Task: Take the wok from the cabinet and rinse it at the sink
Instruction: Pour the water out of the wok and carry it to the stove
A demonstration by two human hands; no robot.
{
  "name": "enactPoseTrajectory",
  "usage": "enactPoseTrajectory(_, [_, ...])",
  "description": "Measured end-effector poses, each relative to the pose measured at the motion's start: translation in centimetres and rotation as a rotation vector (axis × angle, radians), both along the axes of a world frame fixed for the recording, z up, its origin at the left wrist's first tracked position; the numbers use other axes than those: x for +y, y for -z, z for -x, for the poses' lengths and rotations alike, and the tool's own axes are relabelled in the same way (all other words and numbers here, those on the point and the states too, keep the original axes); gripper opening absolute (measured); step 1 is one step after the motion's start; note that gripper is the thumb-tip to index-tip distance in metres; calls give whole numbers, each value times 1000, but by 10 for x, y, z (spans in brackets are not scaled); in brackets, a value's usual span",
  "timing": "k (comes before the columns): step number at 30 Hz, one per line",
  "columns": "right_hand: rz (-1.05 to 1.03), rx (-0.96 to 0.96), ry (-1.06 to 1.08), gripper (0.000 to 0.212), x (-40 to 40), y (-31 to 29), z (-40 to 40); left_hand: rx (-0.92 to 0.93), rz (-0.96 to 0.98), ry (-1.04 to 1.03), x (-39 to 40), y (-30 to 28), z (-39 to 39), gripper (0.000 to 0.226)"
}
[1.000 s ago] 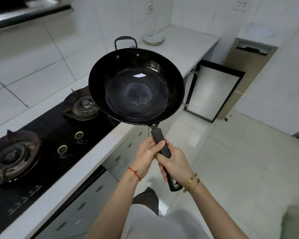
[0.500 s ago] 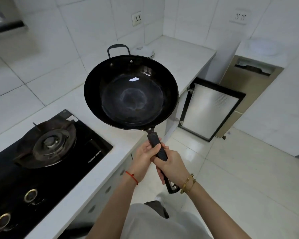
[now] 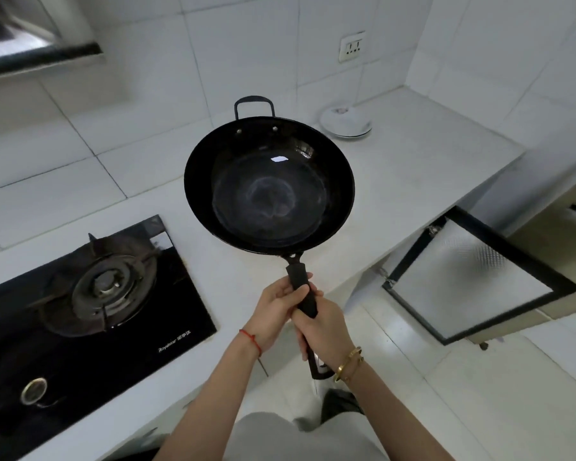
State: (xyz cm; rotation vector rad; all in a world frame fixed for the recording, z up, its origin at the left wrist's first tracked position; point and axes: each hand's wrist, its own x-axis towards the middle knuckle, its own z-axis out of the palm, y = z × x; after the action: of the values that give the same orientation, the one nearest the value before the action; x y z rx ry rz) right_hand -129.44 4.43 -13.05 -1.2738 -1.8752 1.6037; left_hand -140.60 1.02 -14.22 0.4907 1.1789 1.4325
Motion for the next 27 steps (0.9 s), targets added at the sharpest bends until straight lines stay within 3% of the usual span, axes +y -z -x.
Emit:
enactPoseTrajectory(14, [86,15,-325,17,104,25,36,-160,37,-464,77,25,6,30])
enactPoseTrajectory(19, [77,1,-401,4,111,35,51,-220,59,-514,79,35,18,31])
enactPoseTrajectory(27, [115,-18,-435,10,105,52,73,-287,85,-524,71,59,41,36])
